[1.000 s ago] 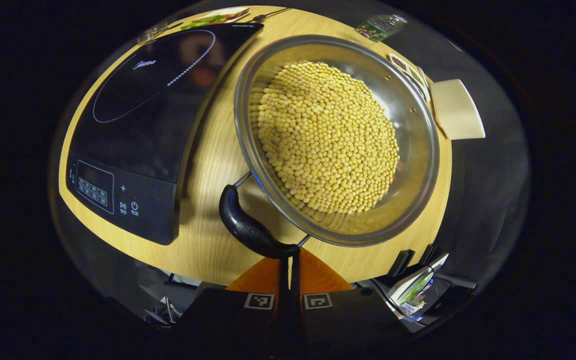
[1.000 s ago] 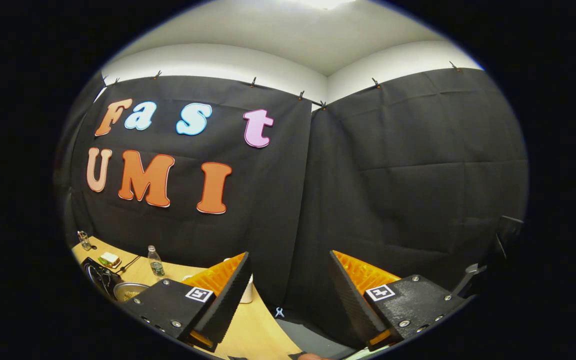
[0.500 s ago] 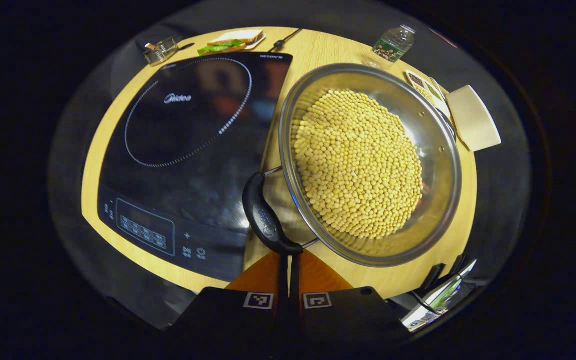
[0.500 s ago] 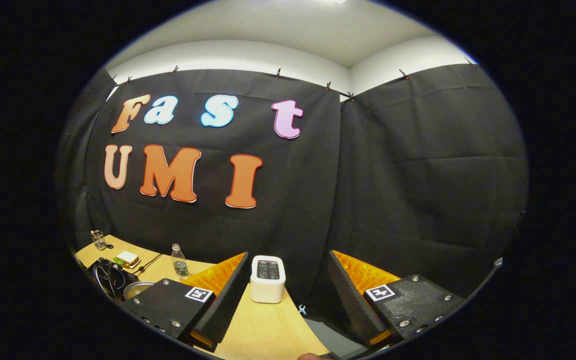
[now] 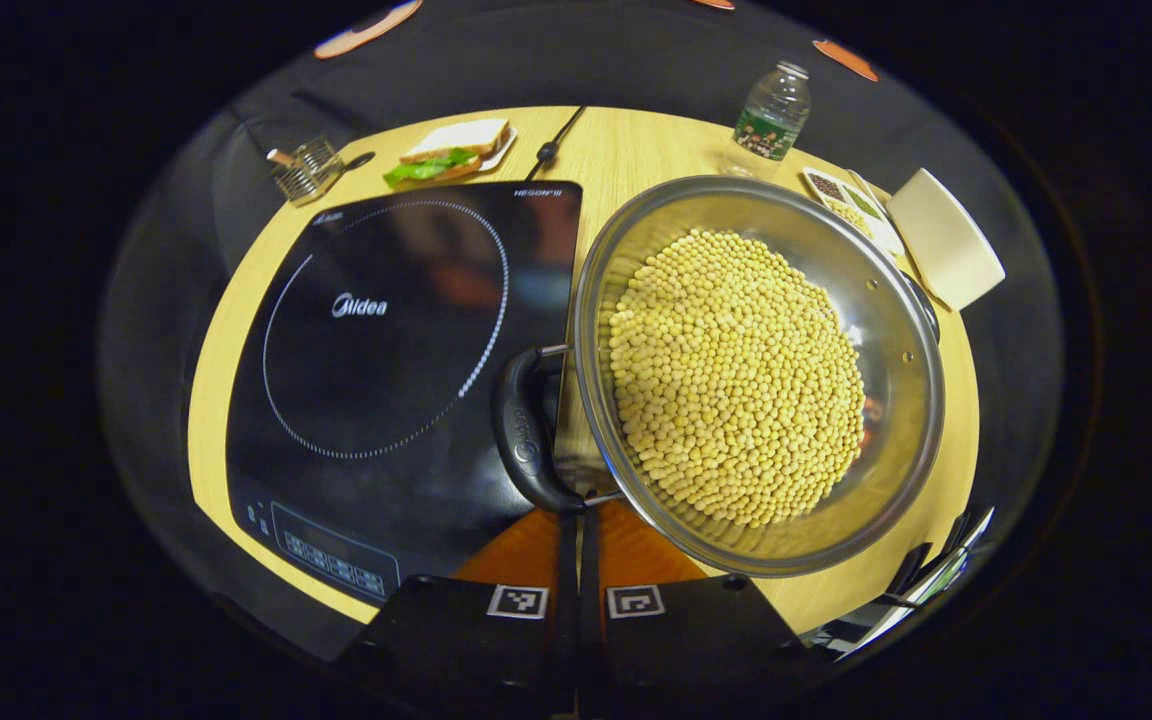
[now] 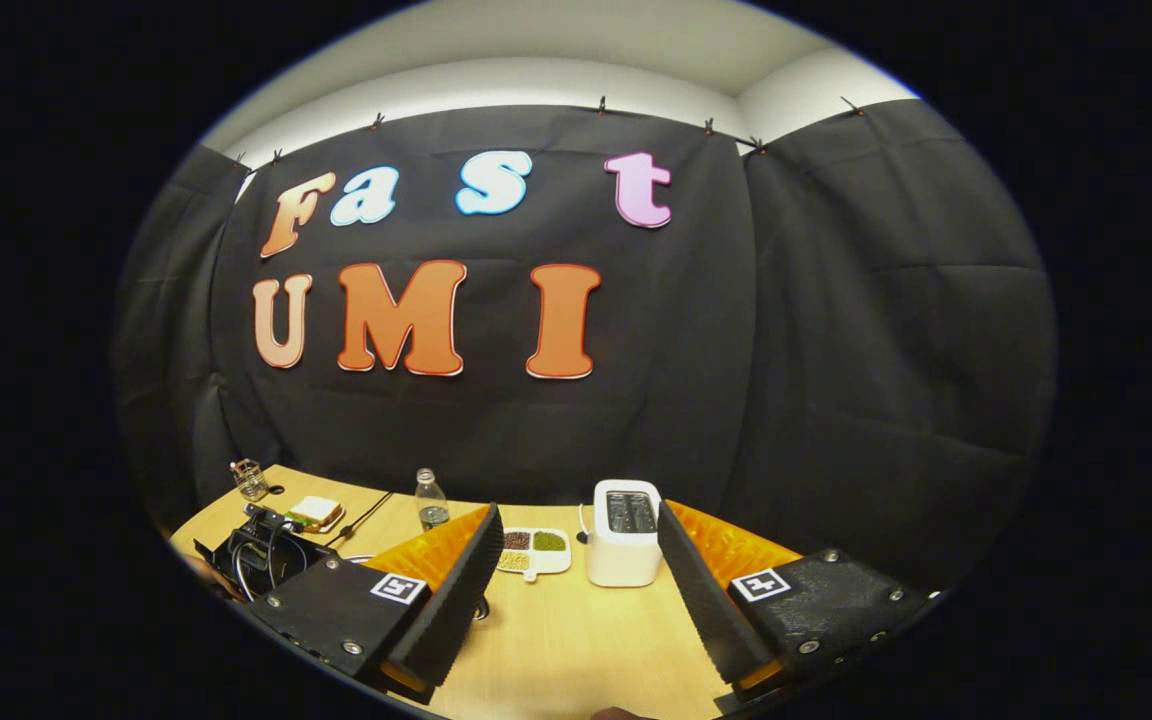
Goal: First push the handle of the pot to place it horizontally, then grasp the pot with both hands and set it on the induction cooktop.
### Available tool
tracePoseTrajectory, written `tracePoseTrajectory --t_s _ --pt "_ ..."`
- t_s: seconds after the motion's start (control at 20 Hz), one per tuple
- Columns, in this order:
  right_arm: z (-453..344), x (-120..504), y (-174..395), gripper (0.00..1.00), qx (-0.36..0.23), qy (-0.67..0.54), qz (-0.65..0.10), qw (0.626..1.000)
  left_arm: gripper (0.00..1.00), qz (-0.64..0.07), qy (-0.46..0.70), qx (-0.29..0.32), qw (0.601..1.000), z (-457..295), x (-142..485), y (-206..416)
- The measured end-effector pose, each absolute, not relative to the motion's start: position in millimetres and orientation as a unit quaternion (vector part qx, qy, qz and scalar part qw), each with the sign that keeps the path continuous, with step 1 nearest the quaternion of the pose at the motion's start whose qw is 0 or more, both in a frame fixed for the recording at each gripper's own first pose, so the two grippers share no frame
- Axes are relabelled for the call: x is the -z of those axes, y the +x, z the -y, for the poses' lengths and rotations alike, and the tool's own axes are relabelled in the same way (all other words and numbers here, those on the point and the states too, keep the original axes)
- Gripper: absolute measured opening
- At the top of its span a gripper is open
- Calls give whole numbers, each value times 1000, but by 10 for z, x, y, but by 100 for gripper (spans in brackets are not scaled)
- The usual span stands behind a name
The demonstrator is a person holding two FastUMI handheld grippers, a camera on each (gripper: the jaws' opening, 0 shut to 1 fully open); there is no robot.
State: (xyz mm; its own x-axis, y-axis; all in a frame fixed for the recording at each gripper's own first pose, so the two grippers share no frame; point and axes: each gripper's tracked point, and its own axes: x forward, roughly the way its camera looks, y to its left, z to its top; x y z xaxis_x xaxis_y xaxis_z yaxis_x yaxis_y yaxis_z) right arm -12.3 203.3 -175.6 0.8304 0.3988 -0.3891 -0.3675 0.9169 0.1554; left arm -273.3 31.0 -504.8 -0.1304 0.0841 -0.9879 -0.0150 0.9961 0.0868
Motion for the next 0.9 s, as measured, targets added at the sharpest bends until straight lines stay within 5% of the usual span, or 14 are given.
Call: tracePoseTrajectory --t_s 0.9 --pt "-3387 3100 -380 96 -283 -9 -361 888 8 -658 41 77 748 -409 4727 -2067"
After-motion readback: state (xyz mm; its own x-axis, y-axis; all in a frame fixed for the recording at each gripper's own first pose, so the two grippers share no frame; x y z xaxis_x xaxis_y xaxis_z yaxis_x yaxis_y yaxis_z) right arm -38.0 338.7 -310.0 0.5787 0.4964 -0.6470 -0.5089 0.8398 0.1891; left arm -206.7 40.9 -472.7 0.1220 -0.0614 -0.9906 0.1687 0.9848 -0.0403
